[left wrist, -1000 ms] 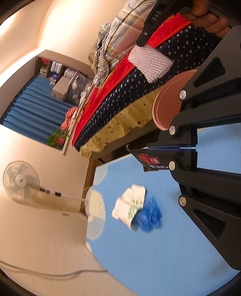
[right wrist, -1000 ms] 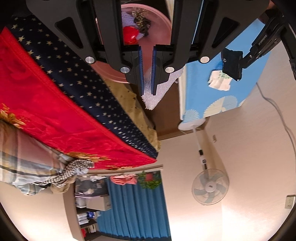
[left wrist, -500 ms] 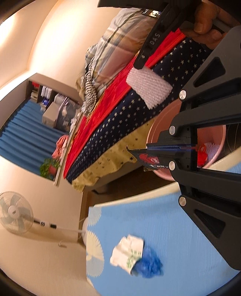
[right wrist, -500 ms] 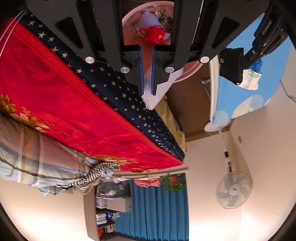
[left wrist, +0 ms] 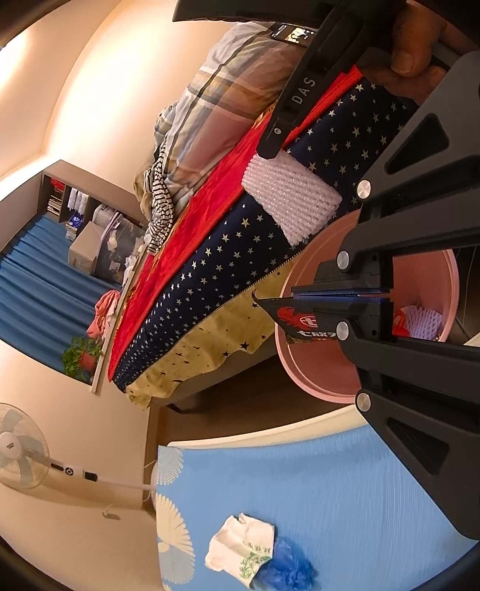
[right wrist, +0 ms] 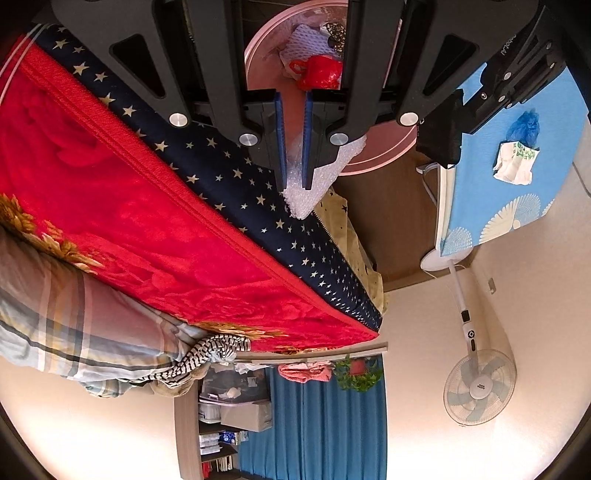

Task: Collect trash
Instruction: 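Carry the black packet and white foam over the pink bin with both tools, then open both tools over the pink bin to drop the packet and foam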

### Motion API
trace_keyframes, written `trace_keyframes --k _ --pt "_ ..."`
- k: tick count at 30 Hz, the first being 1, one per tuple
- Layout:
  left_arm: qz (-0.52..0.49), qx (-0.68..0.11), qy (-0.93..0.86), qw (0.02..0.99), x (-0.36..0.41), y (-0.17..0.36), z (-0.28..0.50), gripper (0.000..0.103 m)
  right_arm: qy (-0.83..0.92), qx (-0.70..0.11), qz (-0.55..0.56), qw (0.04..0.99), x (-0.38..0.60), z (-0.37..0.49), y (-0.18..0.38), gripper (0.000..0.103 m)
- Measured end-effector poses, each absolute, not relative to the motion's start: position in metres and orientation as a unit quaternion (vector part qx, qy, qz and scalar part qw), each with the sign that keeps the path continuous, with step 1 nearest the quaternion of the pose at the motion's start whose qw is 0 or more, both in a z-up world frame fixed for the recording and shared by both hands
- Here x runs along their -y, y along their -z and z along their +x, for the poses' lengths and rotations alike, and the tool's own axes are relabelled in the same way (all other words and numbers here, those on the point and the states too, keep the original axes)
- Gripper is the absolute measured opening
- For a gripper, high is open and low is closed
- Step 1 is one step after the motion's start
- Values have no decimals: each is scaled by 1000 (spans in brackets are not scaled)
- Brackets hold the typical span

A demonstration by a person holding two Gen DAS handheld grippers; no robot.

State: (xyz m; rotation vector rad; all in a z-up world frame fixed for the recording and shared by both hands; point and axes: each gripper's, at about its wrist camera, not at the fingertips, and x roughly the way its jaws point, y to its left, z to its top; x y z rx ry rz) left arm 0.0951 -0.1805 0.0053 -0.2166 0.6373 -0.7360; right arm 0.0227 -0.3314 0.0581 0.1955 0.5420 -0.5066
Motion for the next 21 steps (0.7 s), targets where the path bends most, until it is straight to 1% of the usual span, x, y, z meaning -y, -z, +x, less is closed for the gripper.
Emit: trace_keyframes --k 3,4,5,6,7,8,20,21 --pt "-109 -314 354 874 180 -2 99 1 246 -269 97 926 332 25 -57 14" --pt "-112 -319 353 873 179 -1 100 2 245 -271 99 926 333 25 -56 20" --pt "-113 -321 352 872 178 0 101 7 247 -273 100 924 334 25 -56 32" --pt "-117 -322 348 873 175 1 102 15 251 -273 100 923 334 24 -56 39" --pt "-122 -321 345 874 173 1 103 17 254 -271 101 923 334 23 -56 46" --pt "-127 -321 342 874 170 0 103 19 256 -269 102 923 334 21 -56 46" --pt "-137 -312 320 884 146 -6 103 19 232 -255 101 933 322 16 -60 47" --pt "-136 -310 317 886 144 -6 103 21 229 -254 101 934 320 16 -60 47"
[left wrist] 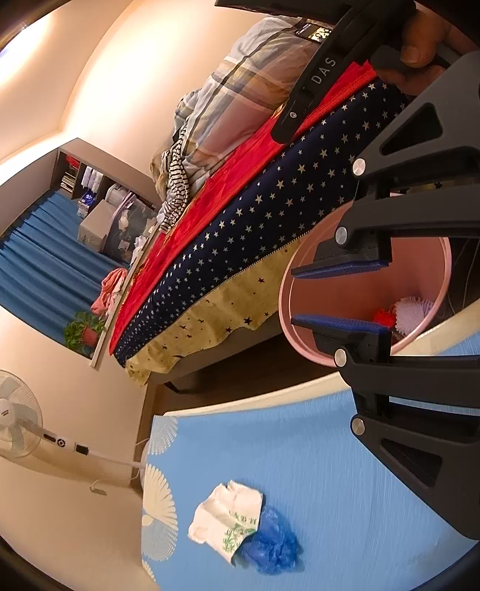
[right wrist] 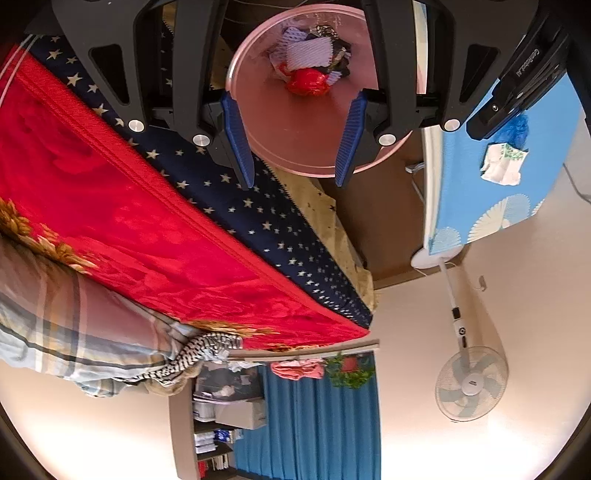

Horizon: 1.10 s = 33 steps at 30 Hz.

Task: Collect trash
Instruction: 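Open both tools over the pink bin to drop the packet and foam, then move both open tools back over the paper bag and blue plastic bag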

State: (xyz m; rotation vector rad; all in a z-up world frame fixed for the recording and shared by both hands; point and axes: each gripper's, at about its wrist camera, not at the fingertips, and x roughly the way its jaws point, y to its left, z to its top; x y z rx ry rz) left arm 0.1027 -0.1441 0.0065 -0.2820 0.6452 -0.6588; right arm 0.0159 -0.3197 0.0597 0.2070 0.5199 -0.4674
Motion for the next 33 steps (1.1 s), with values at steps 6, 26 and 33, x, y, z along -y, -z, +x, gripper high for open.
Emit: trace_keyframes --k 6,26,33 --pt "-135 -303 298 895 131 -8 103 36 213 -253 100 938 310 18 -59 47" --pt "-124 -291 229 921 76 -1 110 58 141 -246 103 953 266 44 -52 47" --pt "-112 -289 190 932 50 6 112 57 106 -249 109 956 243 63 -43 47"
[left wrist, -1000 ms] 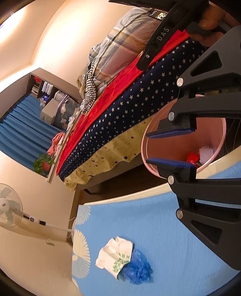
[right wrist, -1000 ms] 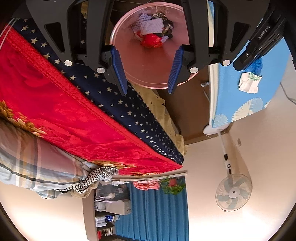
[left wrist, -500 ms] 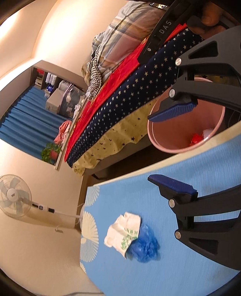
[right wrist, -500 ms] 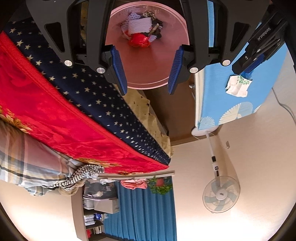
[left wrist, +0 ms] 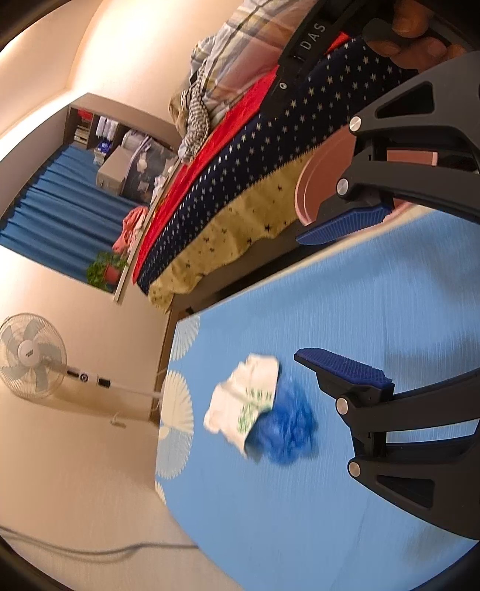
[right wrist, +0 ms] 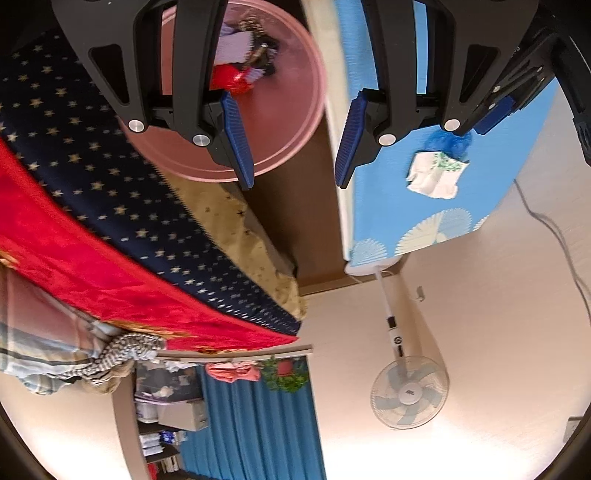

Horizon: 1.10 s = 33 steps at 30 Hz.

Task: Collect trash
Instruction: 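Move both open tools back over the paper bag and blue plastic bag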

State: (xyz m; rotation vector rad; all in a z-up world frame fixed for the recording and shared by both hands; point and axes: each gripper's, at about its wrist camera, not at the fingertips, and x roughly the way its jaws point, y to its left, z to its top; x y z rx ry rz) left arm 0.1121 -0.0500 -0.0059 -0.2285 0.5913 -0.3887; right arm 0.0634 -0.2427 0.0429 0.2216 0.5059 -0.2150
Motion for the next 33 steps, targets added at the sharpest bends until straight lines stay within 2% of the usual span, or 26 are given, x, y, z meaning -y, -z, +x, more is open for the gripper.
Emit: trace_keyframes --k 6,10,13,17,27,33 --pt "-110 -296 144 938 21 15 117 42 71 -253 121 957 222 81 -32 45" --pt "-125 -325 90 933 2 31 128 29 39 -261 126 956 206 94 -22 33" --pt "-139 -334 62 930 -10 41 133 28 19 -265 136 954 201 103 -15 24" --pt "-142 -335 42 931 -18 47 139 28 4 -277 163 947 203 115 -2 21" --pt "-133 -340 32 930 -21 49 161 28 -45 -298 192 934 187 151 21 20" --pt "-139 -370 31 918 -23 55 180 30 -72 -319 196 925 171 175 31 21"
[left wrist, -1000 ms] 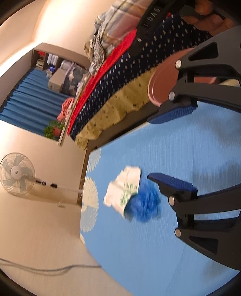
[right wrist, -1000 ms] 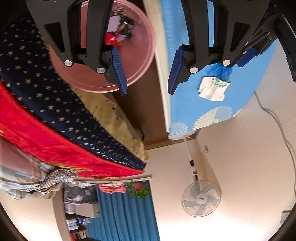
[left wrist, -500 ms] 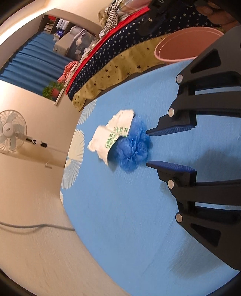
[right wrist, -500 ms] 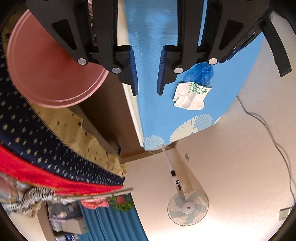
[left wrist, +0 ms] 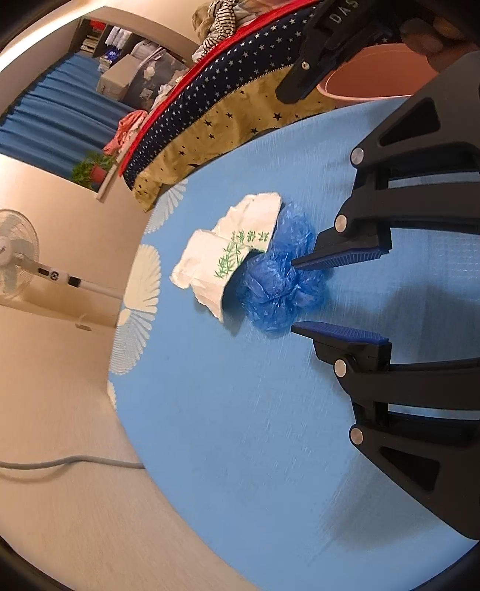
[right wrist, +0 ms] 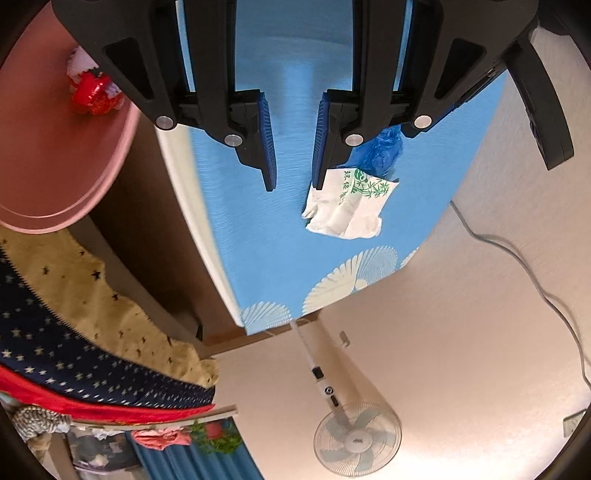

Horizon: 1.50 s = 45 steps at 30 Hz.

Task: Collect trash
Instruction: 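Move both open tools back over the paper bag and blue plastic bag, then grasp the blue plastic bag with the left tool while the right tool grasps the white paper bag, then lift the blue bag and white paper bag and carry both over the pink bin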

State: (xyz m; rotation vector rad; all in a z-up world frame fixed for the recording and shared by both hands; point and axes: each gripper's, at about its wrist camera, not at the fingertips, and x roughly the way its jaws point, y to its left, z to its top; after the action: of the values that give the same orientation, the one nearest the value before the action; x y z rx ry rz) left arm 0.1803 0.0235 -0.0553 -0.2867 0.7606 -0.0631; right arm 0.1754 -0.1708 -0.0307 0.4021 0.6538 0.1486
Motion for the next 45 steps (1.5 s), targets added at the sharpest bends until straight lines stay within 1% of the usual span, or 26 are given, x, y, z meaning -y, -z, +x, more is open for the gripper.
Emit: trace_keyframes --k 4,6,8,10,13,14,15,18,20,21,22,23,29,35,45 --pt "-155 -390 35 907 -25 63 191 30 -77 -336 200 917 165 193 41 22" --pt "-155 -399 39 903 -23 66 195 30 -83 -347 208 911 162 204 48 28" --pt "-151 -407 40 900 -20 68 198 30 -89 -360 215 904 158 214 54 37" --pt "-148 -411 39 899 -18 69 198 30 -97 -370 219 898 153 225 60 38" --pt "-147 -411 31 899 -20 70 197 23 -106 -385 215 892 144 240 66 40" --pt "-151 -412 29 898 -21 71 197 12 -108 -389 215 889 142 245 68 40" --pt "-154 -414 30 897 -22 72 197 6 -109 -394 216 887 140 249 69 40" --pt "-159 -412 29 897 -25 72 197 3 -112 -406 214 881 135 257 74 41" --pt "-156 -411 30 898 -24 71 197 3 -116 -407 207 882 130 258 74 35" --pt "-155 -410 31 898 -24 71 196 3 -118 -408 204 882 128 259 74 23" --pt "-155 -410 31 898 -24 71 196 3 -121 -409 202 882 127 259 74 10" --pt "-156 -410 31 898 -24 71 196 3 -124 -407 199 883 125 258 73 4" --pt "-152 -401 26 903 -25 65 193 2 -125 -379 199 895 133 245 57 1" --pt "-147 -380 37 912 -23 47 185 2 -115 -344 199 911 148 223 29 1" --pt "-134 -351 55 925 -21 17 154 2 -86 -296 169 936 170 169 -20 1"
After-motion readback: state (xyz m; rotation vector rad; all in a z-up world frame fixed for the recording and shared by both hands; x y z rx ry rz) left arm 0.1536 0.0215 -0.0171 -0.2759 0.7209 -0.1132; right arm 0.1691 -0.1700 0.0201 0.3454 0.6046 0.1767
